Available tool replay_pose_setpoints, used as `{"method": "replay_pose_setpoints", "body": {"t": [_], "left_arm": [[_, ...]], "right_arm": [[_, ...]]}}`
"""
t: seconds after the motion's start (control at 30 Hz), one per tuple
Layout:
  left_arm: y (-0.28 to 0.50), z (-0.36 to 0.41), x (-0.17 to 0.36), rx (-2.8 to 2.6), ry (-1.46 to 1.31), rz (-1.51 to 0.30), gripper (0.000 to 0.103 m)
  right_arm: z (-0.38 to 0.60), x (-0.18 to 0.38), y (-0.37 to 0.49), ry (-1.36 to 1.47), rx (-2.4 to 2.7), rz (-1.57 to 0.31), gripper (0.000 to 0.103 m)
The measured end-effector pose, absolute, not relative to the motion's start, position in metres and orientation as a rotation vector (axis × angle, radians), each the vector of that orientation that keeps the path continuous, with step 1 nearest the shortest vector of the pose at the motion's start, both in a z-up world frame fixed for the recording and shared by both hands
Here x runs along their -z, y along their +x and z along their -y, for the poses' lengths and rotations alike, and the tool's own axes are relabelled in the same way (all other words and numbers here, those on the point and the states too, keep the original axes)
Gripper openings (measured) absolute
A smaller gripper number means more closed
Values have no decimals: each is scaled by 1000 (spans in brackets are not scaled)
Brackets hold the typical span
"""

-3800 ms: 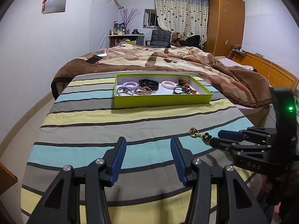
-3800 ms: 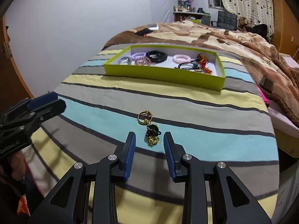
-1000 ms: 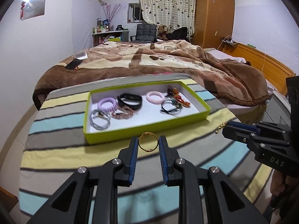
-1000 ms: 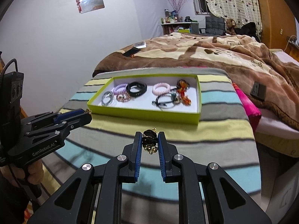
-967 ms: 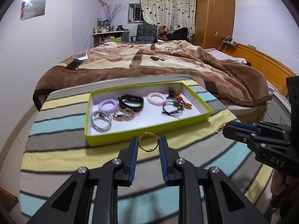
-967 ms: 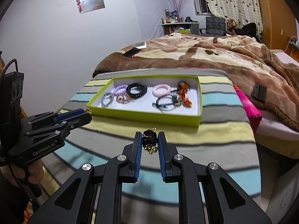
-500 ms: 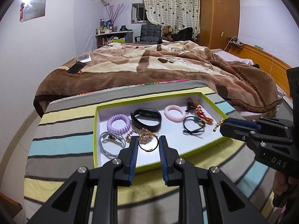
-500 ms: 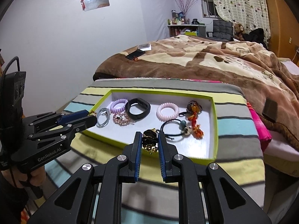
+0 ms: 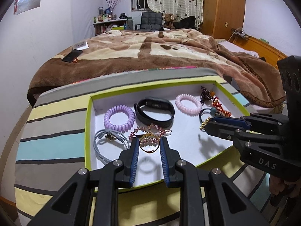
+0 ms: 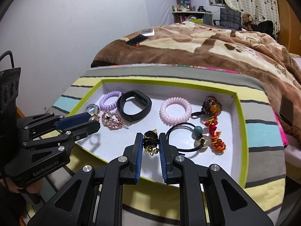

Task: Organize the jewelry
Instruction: 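Carry the gold ring with the left gripper while the right gripper carries the charm into the tray, then open both grippers to release the ring and charm in the tray, then withdraw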

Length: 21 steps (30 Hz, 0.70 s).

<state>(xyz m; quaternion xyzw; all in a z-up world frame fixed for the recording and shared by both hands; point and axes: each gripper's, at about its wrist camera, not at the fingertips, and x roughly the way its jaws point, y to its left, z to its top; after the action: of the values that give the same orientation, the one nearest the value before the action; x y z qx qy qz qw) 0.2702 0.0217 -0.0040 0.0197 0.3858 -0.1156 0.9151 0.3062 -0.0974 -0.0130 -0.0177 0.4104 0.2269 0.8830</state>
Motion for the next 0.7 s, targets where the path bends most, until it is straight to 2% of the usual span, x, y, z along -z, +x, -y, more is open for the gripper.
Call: {"method": "replay_pose_setpoints", "body": {"t": [0.6,0.7], "left_arm": [[278,-17,14,237,59,-830,24],[277,-17,14,239,52,-829,32]], "right_arm": [[94,24,315,-59,-460,-888,20],[95,21,313,-56,-460,-878,25]]}}
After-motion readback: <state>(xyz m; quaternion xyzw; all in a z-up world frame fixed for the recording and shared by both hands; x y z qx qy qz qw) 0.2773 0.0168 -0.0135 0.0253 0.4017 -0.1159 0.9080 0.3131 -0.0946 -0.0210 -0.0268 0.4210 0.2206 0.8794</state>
